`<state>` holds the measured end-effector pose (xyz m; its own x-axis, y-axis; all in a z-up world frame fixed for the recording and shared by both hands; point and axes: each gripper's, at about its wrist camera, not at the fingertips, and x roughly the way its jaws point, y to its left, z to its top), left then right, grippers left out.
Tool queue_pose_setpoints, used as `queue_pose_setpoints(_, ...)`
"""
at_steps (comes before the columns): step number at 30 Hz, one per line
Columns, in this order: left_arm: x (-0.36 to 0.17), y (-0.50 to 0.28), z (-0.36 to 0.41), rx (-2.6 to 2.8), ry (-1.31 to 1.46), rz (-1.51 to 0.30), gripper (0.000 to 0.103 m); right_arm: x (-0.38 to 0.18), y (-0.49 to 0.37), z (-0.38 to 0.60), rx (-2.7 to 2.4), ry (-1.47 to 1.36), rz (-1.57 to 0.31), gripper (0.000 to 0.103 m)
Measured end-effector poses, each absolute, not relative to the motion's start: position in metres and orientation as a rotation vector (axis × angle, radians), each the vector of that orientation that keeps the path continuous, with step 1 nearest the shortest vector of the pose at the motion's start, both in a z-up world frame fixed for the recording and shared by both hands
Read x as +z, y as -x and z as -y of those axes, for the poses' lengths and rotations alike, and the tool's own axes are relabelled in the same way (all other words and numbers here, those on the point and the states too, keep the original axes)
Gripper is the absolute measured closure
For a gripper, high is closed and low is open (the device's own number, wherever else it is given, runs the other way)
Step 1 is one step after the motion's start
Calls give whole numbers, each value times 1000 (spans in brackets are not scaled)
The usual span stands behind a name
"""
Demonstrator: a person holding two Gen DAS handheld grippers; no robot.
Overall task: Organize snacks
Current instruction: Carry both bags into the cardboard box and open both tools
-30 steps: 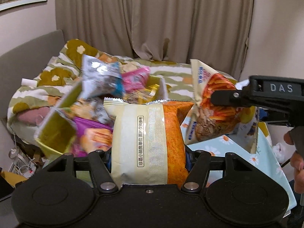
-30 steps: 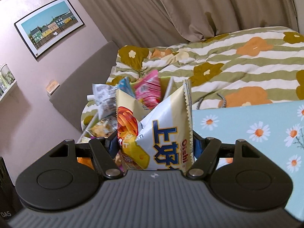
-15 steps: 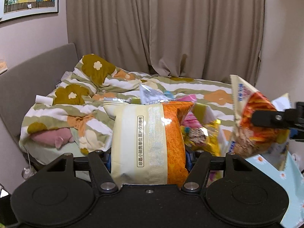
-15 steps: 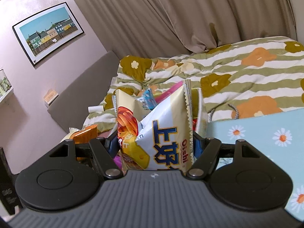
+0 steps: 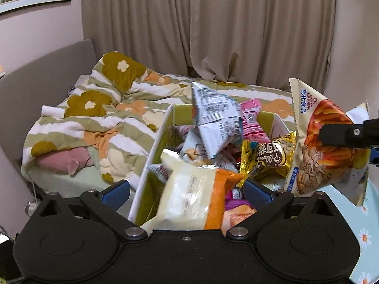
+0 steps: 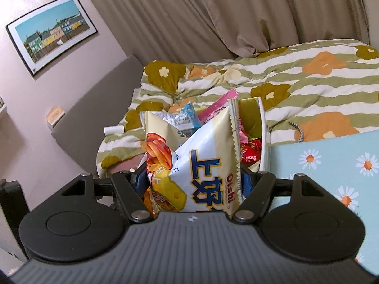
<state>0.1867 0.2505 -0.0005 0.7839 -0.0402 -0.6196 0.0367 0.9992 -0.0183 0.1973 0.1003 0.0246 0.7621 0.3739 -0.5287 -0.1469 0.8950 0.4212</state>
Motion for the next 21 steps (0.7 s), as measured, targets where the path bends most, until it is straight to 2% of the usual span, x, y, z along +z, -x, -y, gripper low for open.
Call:
queue_pose_setpoints(12,21,-185,-259,-9,-12,-623,0,35,-219,-113,274,-334,-644,12)
queue_pose_setpoints(13,20,-186,-259,-4,-15,-626,0,33,-223,-116,268,-333,-654,10)
queue_pose_setpoints(14,19,-187,-258,0,-16,-631,0,30,-228,-119,267,-332,-668,0)
queue_pose_setpoints(21,12,-185,-254,2,-12,-658,0,16,-229,-131,245,-263,-678,0)
